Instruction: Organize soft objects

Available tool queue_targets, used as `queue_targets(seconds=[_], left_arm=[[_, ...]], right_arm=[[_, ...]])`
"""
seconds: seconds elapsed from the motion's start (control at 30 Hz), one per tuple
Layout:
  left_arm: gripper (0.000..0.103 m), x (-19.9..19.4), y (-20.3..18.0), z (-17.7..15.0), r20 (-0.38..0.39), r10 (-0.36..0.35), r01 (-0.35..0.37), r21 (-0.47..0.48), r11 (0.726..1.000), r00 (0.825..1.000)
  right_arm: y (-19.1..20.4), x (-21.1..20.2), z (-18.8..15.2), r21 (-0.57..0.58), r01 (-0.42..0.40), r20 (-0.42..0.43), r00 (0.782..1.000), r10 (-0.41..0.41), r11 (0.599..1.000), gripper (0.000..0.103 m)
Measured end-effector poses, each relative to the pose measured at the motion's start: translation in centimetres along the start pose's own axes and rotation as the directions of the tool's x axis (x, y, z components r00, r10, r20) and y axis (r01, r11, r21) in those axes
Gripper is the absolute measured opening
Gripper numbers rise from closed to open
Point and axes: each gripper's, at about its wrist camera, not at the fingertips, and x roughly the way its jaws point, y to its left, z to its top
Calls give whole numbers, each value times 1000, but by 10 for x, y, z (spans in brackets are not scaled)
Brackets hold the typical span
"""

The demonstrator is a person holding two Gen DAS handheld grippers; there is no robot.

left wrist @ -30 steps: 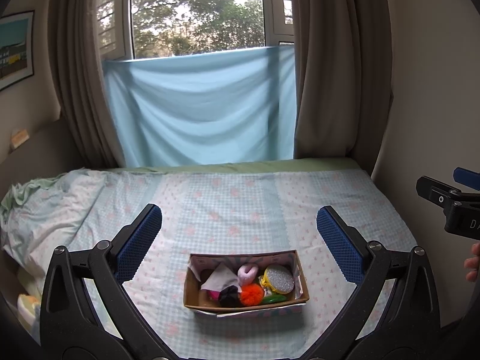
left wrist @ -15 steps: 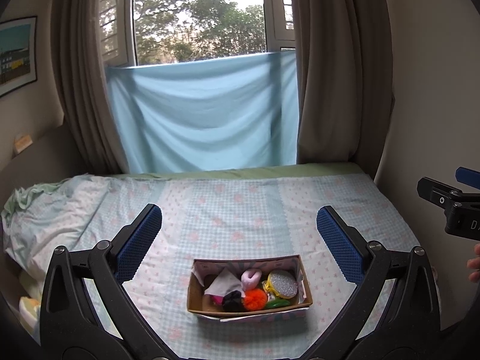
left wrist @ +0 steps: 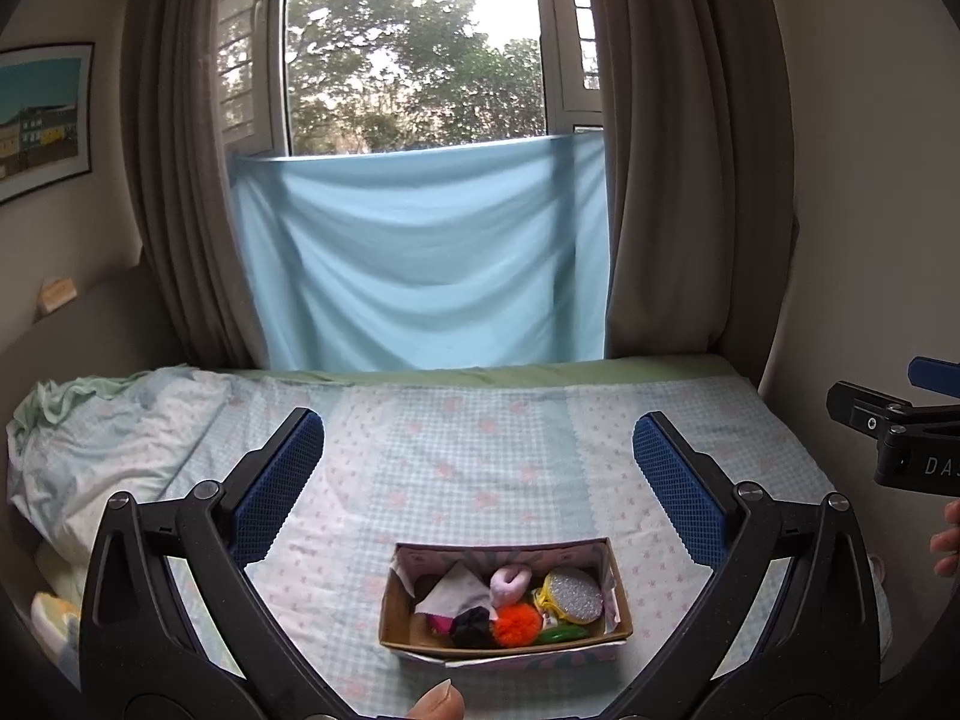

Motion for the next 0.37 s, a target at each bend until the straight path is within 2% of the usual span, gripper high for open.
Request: queue_targets(seconds=[0.2, 0.3, 0.37], left_arm=[[103, 12, 7, -5, -50, -6, 5, -25, 1000, 999], [103, 19, 8, -11, -74, -24, 22, -30, 999, 997], [103, 28, 8, -16, -115, -46, 44, -26, 999, 992]], right_arm=[[1, 7, -1, -1, 4, -18, 1000, -4, 1000, 103], [2, 16, -3, 1, 2, -44, 999, -2, 1000, 103], [3, 27, -6, -5, 2, -77, 997, -3, 1000, 103]])
